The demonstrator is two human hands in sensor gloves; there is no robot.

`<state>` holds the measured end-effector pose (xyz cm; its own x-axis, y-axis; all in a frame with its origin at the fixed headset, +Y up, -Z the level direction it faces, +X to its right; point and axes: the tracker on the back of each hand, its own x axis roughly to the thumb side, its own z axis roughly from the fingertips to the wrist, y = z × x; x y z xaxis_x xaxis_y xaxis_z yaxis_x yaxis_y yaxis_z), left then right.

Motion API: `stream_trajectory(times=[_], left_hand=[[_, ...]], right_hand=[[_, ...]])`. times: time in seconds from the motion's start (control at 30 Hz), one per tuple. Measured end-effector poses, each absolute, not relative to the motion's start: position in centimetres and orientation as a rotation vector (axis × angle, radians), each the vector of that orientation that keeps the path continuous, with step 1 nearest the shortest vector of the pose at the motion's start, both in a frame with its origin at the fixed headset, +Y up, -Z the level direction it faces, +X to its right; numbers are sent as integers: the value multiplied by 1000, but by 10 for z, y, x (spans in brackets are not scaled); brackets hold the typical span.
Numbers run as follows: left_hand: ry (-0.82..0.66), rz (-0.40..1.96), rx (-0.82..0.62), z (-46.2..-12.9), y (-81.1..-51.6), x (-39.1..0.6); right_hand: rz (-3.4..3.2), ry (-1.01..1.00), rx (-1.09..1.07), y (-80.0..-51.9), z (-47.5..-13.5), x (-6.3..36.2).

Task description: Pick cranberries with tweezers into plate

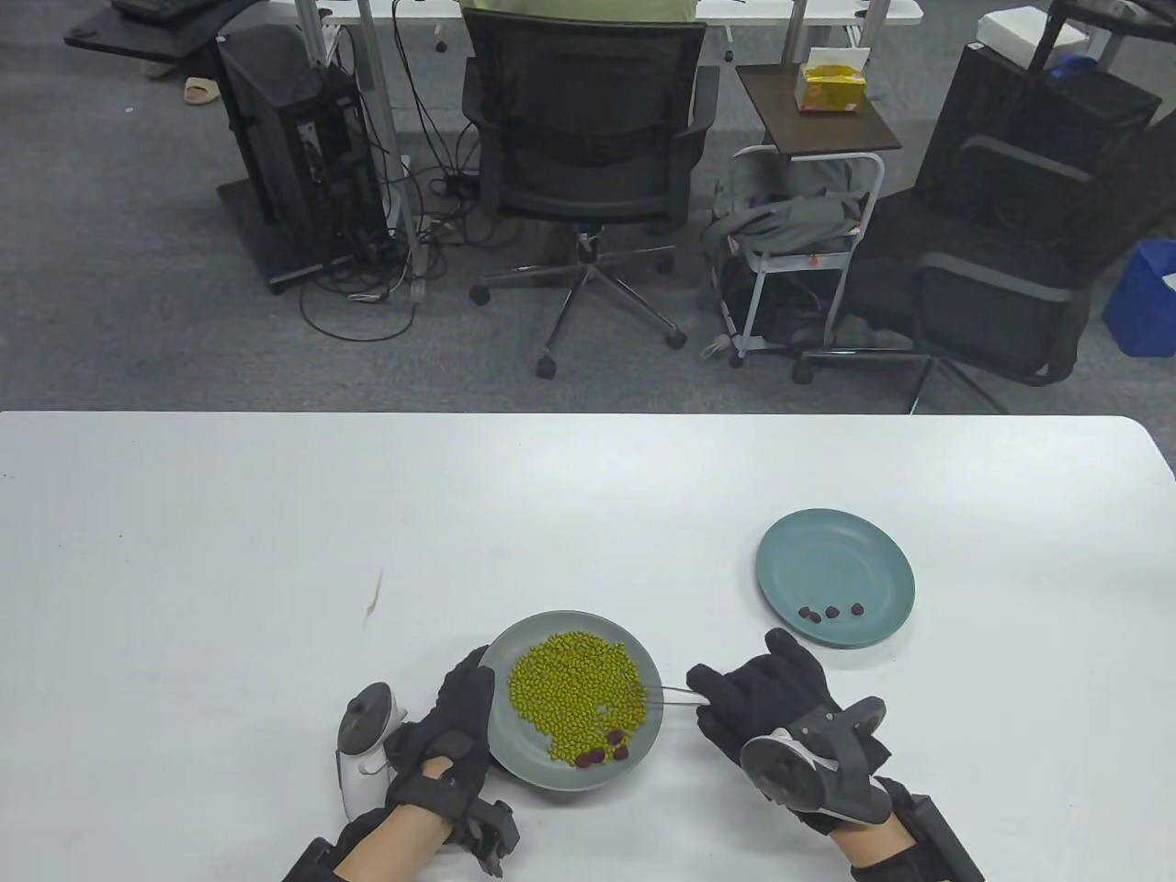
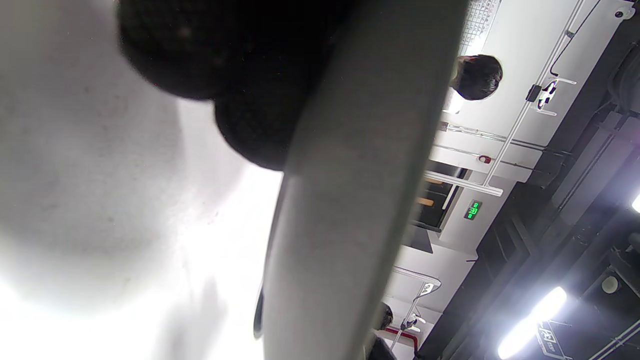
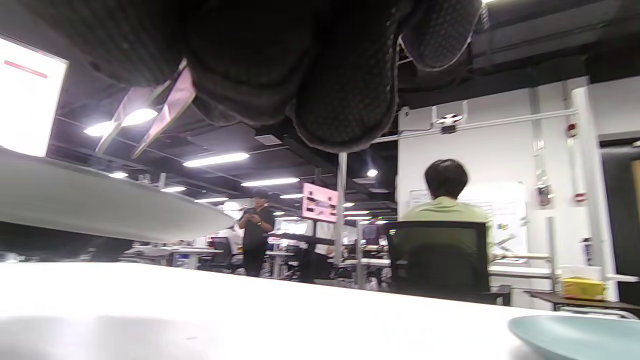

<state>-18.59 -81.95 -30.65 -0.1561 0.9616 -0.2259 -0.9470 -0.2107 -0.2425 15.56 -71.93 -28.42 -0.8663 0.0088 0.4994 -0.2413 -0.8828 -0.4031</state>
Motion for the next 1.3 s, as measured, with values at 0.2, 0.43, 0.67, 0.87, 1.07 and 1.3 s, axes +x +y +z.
stream_trajectory(times=[0.2,0.43,0.67,0.87,1.07,1.3], left_hand=[[-52,1741,-383,-306,-820,-186],[-53,1739,-384,-306,-820,-185],[-54,1734,-383,-306,-820,-185],[-56,1729,-384,-306,-820,-185],[-61,1729,-381,-306,-820,-185],[-64,1721,-375,-306,-820,-186]], right_hand=[[2777,-657,907,-720,-276,147],[2810,-633,873,-721,-277,147],[2819,-626,885,-721,-277,144],[2810,-630,911,-722,-275,141],[2790,-626,899,-723,-276,142],[2743,-689,676,-706,-285,170]])
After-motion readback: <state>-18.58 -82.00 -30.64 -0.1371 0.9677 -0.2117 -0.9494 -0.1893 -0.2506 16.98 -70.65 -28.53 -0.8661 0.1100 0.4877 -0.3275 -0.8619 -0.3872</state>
